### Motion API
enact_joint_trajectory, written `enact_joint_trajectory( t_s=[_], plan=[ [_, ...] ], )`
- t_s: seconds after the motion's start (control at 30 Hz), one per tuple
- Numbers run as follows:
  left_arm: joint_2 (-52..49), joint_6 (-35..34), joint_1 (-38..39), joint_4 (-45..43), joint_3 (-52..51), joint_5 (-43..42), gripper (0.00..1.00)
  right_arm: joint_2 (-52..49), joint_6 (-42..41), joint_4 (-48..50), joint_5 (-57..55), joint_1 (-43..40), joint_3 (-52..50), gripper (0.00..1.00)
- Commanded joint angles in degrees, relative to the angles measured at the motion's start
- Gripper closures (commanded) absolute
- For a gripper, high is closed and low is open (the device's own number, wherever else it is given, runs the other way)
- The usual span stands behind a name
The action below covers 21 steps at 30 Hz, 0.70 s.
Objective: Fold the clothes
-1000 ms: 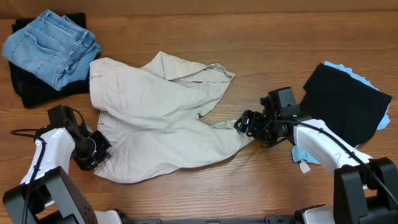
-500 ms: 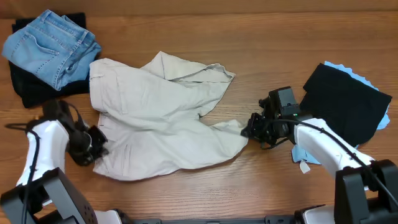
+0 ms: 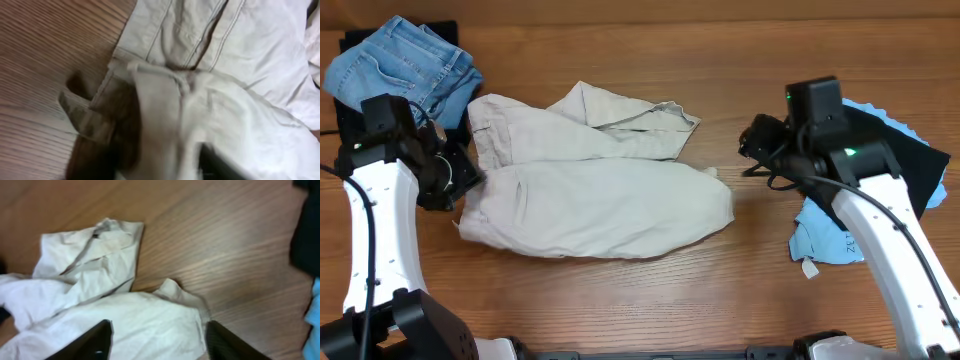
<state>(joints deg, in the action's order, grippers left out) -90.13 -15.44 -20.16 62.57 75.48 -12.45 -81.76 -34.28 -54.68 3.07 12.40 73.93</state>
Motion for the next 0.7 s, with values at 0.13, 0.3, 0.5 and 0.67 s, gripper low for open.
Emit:
enact_joint_trajectory(
  t_s=[0.13, 0.3, 0.5, 0.67],
  plan=[
    [0.2, -1.6, 1.8, 9.4, 1.5, 4.3, 0.0, -3.7, -0.3, -6.9, -1.0, -0.2, 0.7, 0.25],
    [0.2, -1.7, 1.8, 14.3, -0.9, 5.8, 0.0, -3.6, -0.2, -15.1, -0.4, -0.2, 0.7, 0.21],
    [0.2, -3.3, 1.8, 5.7, -16.2, 2.6, 0.0, -3.6, 1.0, -22.8, -0.4, 0.0, 0.2, 0.21],
    [0.2, -3.4, 1.9, -2.8, -21.5, 2.5, 0.0, -3.6, 1.7, -21.4, -0.4, 1.2, -2.3, 0.21]
  ],
)
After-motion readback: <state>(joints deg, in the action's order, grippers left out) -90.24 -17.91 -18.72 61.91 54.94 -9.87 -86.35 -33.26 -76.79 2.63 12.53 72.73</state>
